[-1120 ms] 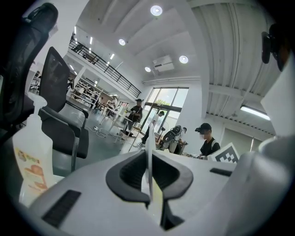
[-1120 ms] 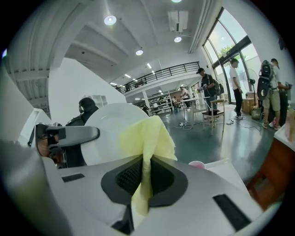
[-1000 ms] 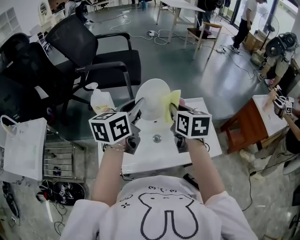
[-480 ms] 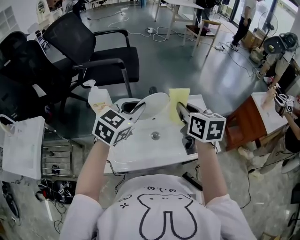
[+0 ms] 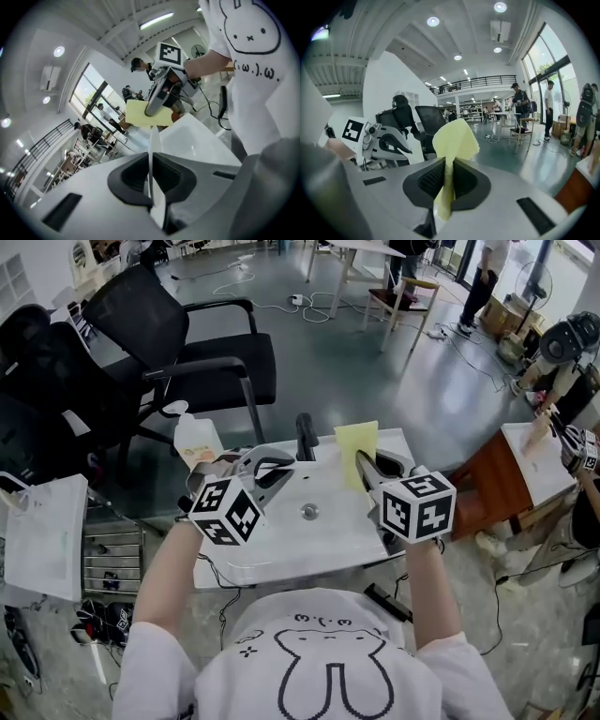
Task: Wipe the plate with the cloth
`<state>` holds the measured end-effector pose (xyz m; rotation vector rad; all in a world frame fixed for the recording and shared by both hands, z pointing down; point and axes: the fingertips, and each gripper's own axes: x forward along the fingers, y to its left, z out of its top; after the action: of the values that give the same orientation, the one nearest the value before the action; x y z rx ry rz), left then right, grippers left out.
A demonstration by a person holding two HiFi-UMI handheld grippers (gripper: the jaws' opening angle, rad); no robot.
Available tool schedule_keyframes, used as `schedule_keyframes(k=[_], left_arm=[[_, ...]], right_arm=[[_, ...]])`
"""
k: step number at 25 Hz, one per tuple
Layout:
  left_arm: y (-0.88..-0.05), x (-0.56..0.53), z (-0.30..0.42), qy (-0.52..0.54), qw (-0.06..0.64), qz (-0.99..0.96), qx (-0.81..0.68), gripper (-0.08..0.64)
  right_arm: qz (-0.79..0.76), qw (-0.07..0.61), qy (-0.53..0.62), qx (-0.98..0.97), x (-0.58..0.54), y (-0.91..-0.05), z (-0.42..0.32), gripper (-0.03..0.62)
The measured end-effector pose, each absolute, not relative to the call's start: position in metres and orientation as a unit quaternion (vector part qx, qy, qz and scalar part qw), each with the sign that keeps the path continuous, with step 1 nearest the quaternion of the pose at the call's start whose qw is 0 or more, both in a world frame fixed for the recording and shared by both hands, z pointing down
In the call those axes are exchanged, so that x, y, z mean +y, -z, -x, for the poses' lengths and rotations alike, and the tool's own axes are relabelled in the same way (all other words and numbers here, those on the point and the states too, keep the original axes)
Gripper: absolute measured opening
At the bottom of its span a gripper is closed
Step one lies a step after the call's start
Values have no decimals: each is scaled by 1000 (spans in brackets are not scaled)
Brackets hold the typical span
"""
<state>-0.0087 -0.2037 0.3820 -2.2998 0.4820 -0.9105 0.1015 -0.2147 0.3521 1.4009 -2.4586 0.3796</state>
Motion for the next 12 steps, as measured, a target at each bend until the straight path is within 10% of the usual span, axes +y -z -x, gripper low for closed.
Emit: schedule_keyframes(k=[12], left_arm=[[-391,-192,2,391,433,805,106,25]], right_arm=[[-370,184,-59,-909,-208,-330,-48,37]])
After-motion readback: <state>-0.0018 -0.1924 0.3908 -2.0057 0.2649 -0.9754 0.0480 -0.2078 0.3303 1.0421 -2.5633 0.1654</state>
